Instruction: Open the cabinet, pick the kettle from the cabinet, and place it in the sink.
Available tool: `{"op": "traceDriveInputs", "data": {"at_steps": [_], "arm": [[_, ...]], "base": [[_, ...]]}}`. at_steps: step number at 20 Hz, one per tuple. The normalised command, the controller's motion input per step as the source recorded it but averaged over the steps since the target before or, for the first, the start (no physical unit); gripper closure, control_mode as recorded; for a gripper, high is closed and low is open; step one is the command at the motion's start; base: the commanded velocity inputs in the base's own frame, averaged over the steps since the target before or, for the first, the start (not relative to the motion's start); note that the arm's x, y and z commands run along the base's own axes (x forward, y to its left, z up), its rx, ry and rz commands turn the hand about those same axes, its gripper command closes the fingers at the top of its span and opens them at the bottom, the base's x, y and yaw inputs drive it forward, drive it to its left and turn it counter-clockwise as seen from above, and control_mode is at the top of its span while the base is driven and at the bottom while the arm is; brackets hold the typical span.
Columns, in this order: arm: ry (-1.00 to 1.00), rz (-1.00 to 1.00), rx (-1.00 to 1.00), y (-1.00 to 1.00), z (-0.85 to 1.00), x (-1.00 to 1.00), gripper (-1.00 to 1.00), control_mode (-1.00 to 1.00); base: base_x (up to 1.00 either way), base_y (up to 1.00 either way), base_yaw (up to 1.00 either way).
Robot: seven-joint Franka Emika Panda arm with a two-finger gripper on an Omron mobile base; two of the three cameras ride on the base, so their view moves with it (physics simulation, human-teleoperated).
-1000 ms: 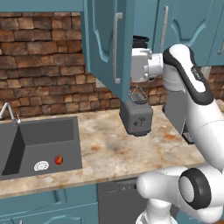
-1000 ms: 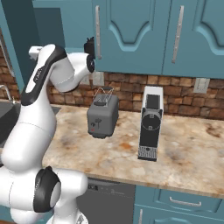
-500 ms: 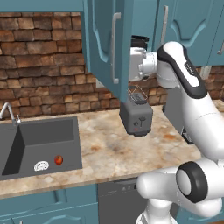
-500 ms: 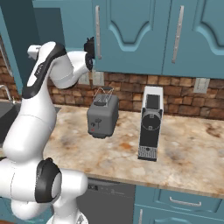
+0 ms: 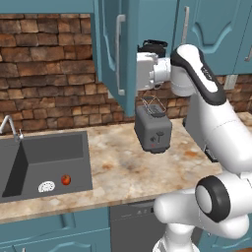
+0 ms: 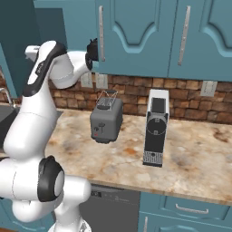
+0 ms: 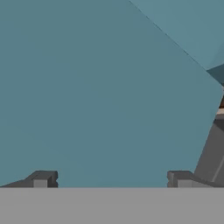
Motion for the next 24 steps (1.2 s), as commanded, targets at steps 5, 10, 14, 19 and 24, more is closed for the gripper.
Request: {"op": "traceDriveInputs", "data": {"at_steps": [5, 10, 14, 19, 24], "arm": [[0.0, 0.04, 0.0, 0.29, 0.0, 0.0, -1.0, -1.0], [0.0, 0.03, 0.0, 0.26, 0.0, 0.0, -1.0, -1.0], [0.0, 0.01, 0.0, 0.19, 0.0, 0.0, -1.0, -1.0], [0.0, 0.0, 0.0, 0.02, 0.0, 0.0, -1.0, -1.0], [0.0, 0.0, -0.01, -0.04, 0.0, 0.0, -1.0, -1.0]], "base": [[0.0, 0.0, 0.0], [0.0, 0.0, 0.0], [0.0, 0.0, 0.0], [0.0, 0.0, 0.0], [0.0, 0.0, 0.0]]}}
